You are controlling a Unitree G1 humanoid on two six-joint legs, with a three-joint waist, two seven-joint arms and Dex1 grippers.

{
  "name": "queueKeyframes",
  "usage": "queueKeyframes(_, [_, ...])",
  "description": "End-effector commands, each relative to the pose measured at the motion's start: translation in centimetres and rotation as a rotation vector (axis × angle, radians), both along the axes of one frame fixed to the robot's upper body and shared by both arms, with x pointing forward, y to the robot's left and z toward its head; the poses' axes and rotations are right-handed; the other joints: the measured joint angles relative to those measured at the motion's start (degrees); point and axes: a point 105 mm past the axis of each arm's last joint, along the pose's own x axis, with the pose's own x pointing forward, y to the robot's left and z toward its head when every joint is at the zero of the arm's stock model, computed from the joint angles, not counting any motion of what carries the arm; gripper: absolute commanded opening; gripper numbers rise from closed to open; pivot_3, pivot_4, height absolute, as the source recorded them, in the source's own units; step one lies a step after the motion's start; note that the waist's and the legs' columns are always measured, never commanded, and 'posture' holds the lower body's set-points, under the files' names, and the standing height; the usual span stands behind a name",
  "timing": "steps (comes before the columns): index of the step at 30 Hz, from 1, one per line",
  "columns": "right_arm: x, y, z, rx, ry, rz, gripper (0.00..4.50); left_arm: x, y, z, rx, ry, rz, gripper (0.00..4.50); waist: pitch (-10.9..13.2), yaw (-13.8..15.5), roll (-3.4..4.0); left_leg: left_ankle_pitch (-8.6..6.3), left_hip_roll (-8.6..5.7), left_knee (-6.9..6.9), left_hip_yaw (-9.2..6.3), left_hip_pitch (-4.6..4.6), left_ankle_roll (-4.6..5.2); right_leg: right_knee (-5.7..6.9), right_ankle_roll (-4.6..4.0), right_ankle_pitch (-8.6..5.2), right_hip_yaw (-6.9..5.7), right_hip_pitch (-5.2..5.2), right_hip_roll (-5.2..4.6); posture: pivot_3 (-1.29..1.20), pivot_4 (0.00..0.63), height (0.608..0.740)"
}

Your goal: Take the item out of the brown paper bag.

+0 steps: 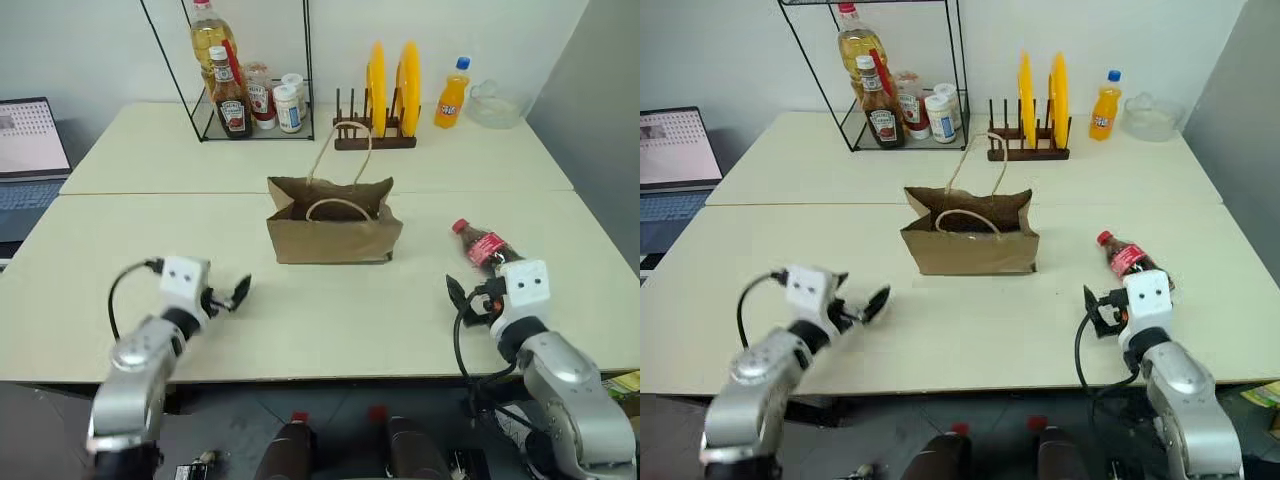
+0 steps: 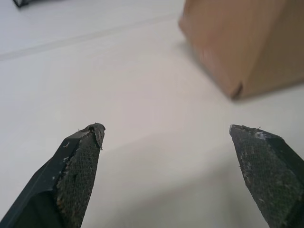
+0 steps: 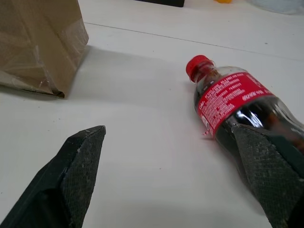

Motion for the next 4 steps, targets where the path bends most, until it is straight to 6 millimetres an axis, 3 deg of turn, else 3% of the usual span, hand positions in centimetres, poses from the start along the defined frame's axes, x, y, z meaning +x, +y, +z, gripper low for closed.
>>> queueKeyframes(1, [-1.0,0.2,1.2,0.032,-0.063,-0.052,4.50,-0.7,-1.9,1.1,0.002,-0.047,0.017,4.48,0.0,0.3,0.02,0.00,0.03,-0.01,-0.02,0.00,0.00,-0.01,0.00,0.00,-0.08,0.02,0.03,0.00,0.150,0.740])
queueKeyframes(4, [-1.8,0.2,0.6,0.057,-0.043,-0.106,4.50,-1.5,-4.5,0.6,-0.055,-0.027,-0.022,4.48,-0.1,0.4,0.06,0.00,0.05,-0.02,0.01,0.00,-0.01,0.00,-0.01,0.00,-0.13,0.04,0.06,0.00,0.150,0.740])
